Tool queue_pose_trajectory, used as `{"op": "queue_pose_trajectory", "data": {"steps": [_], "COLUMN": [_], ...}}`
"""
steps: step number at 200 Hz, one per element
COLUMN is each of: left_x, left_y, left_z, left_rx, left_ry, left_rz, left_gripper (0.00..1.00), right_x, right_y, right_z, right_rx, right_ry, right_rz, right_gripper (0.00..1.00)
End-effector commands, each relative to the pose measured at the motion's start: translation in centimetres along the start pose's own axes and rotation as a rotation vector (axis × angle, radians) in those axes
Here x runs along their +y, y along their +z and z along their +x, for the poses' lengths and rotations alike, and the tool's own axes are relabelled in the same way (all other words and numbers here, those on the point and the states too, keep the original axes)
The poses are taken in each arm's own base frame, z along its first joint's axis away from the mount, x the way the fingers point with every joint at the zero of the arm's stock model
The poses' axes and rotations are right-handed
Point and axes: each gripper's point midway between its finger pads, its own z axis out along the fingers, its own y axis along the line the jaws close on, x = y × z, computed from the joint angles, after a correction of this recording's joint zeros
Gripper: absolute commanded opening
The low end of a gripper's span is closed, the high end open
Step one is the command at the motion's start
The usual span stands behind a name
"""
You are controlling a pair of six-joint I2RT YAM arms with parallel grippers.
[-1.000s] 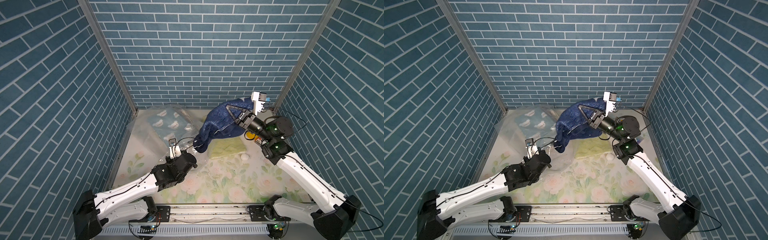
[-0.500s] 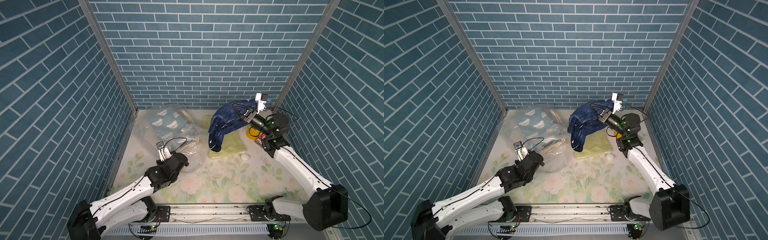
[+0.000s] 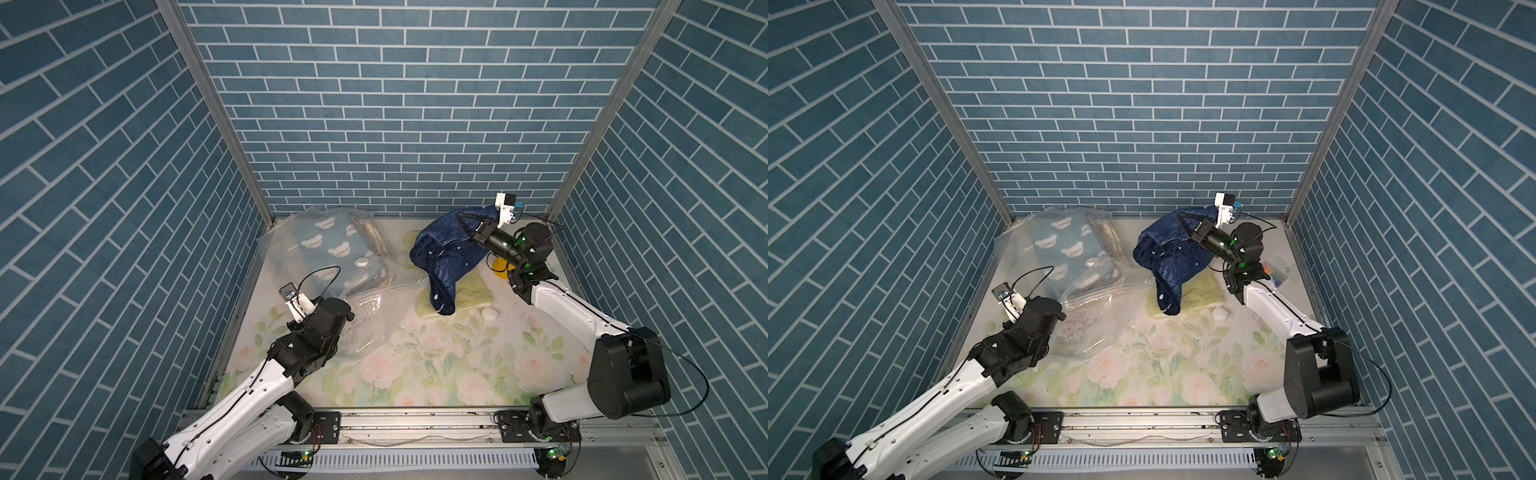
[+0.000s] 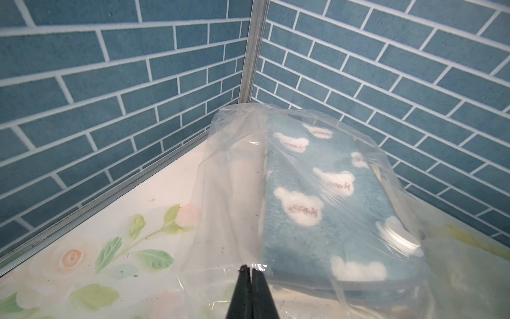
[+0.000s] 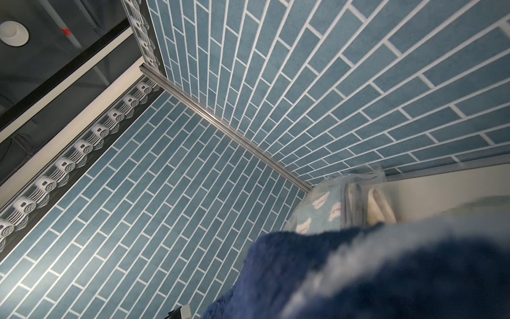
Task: Take the blanket out of the vacuum bag
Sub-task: Place the blanket at the center of the board.
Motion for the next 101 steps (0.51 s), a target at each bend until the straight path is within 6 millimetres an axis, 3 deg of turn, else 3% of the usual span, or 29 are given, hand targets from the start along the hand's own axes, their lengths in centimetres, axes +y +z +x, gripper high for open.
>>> {"op": "queue_pose_trajectory", "data": {"steps": [1,58,83,101], "left_x": [-0.1,-1.3,-1.5,-1.5], "left_y": [0.3,0.9,0.8,0.6], "left_z": [0.4,1.6,1.9,1.7], "left_rx": [0.008,0.038,0.054,0.054], "left_ry": [0.019,0.037,0.033,0.030], "left_rz": [0.006,0.043,0.065,0.070], "left_gripper": [0.00,0.00,0.00,0.00], "right_x": [2.8,1.5,0.9,0.9], "right_y": [0.6,3.3,6.0,8.7], "right_z": [-3.3,-4.2,-6.1,-8.8], "right_rx": [-0.076,-0.053,-0.048,-0.048], "right_ry": [-0.079,-0.047,-0.065,-0.101], "right_rz": [-0.083,-0.094,-0.080,-0.073], "right_gripper": [0.00,0.00,0.00,0.00]}}
